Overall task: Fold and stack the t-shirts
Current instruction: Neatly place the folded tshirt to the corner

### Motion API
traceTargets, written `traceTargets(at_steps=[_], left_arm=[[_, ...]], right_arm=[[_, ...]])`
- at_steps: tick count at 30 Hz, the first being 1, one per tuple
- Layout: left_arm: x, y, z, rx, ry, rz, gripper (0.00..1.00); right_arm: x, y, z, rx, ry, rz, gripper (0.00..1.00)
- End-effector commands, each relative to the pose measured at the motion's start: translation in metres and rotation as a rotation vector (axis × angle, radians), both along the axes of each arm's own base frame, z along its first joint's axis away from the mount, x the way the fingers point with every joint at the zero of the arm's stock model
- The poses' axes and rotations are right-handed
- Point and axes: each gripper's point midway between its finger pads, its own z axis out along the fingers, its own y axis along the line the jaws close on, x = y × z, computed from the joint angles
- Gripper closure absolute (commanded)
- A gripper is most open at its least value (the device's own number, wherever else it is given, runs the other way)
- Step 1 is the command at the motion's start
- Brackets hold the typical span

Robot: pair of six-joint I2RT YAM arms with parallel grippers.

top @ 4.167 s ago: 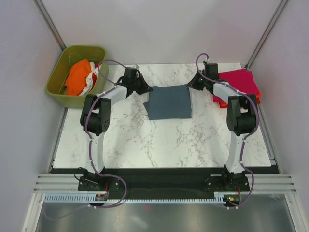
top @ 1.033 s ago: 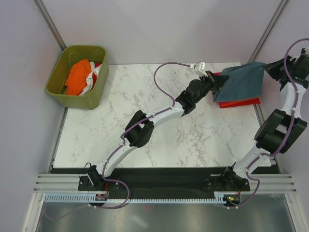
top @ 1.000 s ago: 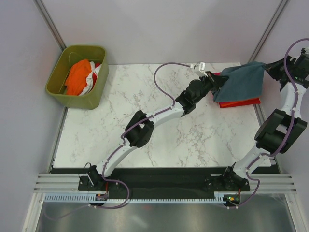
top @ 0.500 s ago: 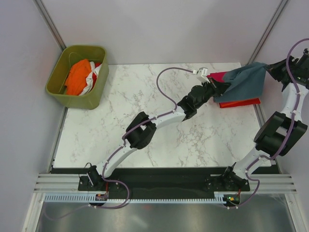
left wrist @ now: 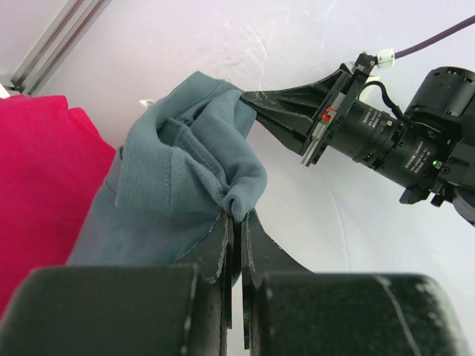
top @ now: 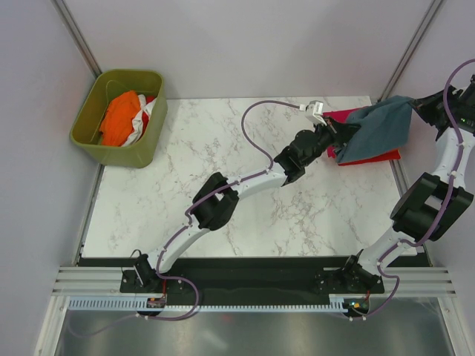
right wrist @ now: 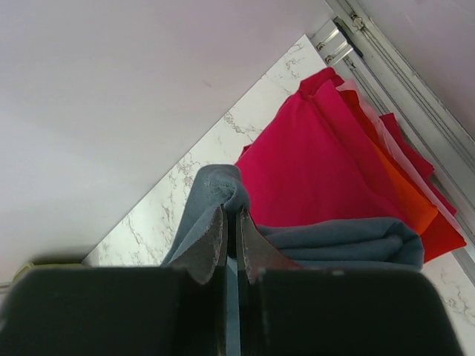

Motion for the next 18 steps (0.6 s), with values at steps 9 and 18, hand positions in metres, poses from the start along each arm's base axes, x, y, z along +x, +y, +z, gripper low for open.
traceTargets(at_steps=[9, 18], left_arm=[[-0.003, 0.012, 0.072, -0.132, -0.079, 0.026, 0.98], [0.016, 0.005, 0.041, -0.151, 0.013, 0.032, 0.98]], right_arm=[[-0.016, -0.041, 0.077, -0.134, -0.16, -0.148, 1.0], [-0.006, -0.047, 0.062, -0.109, -0.144, -0.141, 1.0]])
